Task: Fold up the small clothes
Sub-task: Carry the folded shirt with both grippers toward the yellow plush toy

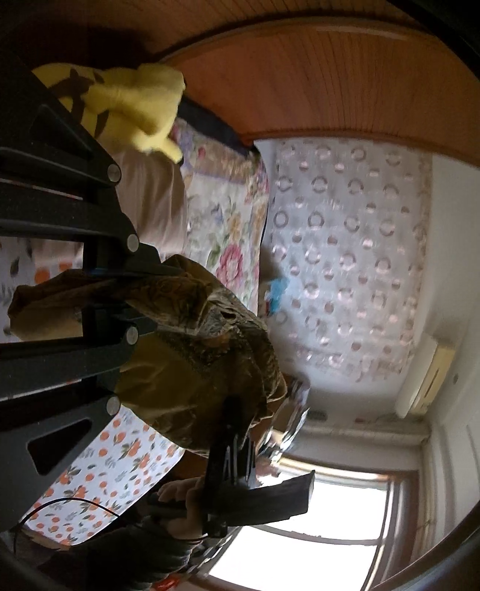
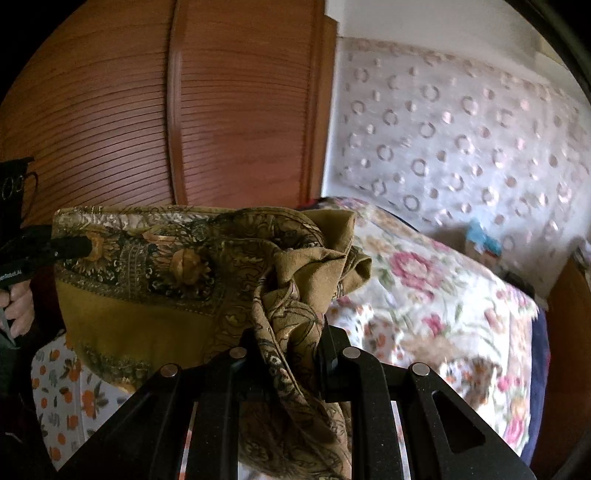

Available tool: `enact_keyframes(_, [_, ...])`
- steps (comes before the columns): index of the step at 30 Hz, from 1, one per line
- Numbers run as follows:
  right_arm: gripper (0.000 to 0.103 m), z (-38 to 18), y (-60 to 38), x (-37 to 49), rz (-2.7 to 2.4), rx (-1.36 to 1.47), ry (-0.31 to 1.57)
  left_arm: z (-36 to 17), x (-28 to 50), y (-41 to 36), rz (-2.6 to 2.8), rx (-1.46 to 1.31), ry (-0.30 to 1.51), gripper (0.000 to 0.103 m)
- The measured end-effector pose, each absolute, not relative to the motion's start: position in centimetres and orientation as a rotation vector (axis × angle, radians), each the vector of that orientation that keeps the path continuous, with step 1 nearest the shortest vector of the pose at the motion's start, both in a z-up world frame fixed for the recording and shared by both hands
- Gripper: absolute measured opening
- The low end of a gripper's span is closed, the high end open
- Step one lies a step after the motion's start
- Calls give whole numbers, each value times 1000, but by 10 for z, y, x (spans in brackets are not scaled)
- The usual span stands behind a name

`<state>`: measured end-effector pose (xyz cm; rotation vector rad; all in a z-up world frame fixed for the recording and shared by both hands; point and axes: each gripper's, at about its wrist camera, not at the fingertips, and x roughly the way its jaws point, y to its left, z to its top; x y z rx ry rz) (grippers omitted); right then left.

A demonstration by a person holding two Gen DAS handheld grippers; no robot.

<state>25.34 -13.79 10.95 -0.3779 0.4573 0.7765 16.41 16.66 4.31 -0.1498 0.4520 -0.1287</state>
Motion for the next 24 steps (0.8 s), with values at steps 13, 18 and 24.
enact_keyframes(13, [17,120,-41,306,898,-555,415,-23,156,242,45,-267,522,10])
enact_keyframes(18, [17,106,-14,324,925,-529,433,-41,156,258,68,-295,553,10])
enact_keyframes(24, [62,96,-1,349,820,-468,483,-58,160,266,83,-302,598,10])
